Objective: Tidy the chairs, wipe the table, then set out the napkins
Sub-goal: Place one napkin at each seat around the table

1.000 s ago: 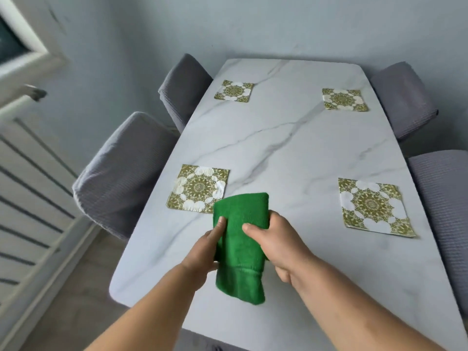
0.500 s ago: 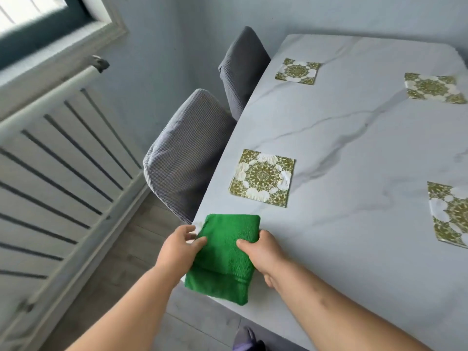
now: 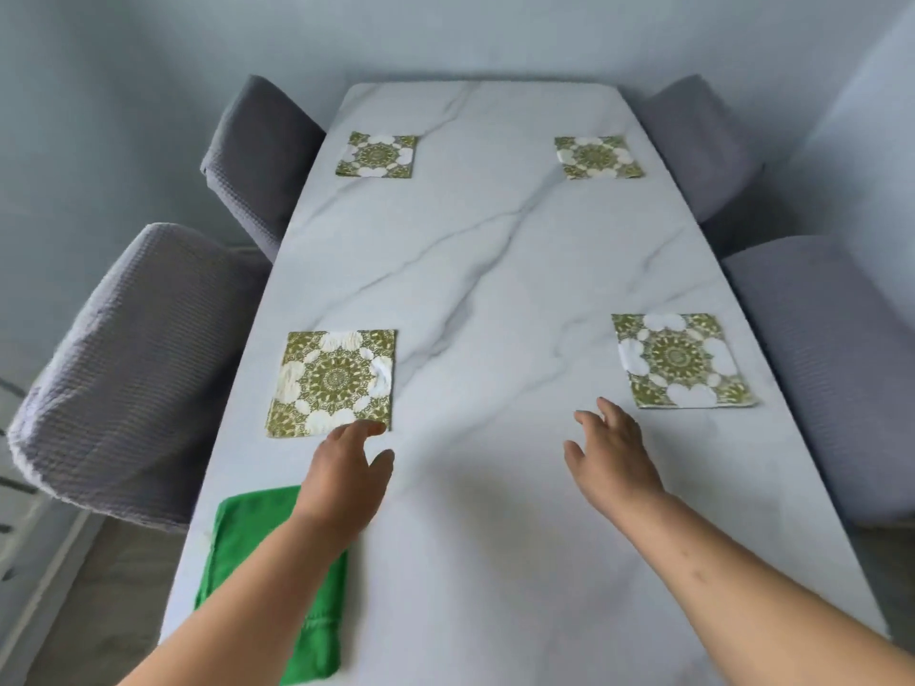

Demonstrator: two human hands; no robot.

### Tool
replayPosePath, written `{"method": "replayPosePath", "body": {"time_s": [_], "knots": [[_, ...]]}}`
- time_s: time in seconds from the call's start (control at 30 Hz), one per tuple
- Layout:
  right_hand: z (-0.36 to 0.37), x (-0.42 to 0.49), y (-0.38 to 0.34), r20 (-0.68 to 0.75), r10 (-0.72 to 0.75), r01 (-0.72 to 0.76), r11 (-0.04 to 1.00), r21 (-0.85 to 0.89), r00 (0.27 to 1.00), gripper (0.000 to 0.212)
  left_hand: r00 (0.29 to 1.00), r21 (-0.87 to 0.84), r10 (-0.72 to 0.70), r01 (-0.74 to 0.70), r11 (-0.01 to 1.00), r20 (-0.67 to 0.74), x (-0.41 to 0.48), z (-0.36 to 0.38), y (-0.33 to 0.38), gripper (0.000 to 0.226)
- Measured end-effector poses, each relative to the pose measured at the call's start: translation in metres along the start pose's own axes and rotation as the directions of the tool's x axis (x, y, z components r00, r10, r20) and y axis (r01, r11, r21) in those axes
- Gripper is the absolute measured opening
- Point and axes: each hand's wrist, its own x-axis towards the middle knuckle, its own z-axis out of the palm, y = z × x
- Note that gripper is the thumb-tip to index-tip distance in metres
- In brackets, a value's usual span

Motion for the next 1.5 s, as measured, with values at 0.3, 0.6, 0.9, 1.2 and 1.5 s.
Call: {"method": "replayPosePath", "body": {"time_s": [0.3,0.6,0.9,1.2,1.5], "knots": [[-0.060,0.071,0.161,-0.170,0.535,-0.426,0.795,0.432,0.827,0.040,0.962,-0.325,-0.129,0.204,0.923,0.240,0.018,0.099,0.117,0.027],[-0.074,0.129,0.202,0.093,0.598,-0.523,0.603,0.603,0.796,0.019,0.836,-0.508,-0.241,0.501,0.701,0.492,0.047,0.194,0.228,0.009],[-0.066,0.129,0.212,0.089,0.505,-0.463,0.688,0.559,0.858,0.017,0.837,-0.377,-0.393,0.529,0.760,0.381,0.065,0.241,0.251,0.018],[-0.077,0.118,0.216,0.117,0.471,-0.443,0.677,0.588,0.874,0.009,0.826,-0.350,-0.448,0.554,0.755,0.342,0.059,0.239,0.255,0.022],[-0.078,0.103,0.220,0.153,0.472,-0.459,0.646,0.610,0.868,0.009,0.828,-0.314,-0.420,0.537,0.783,0.371,0.050,0.239,0.253,0.017]]}}
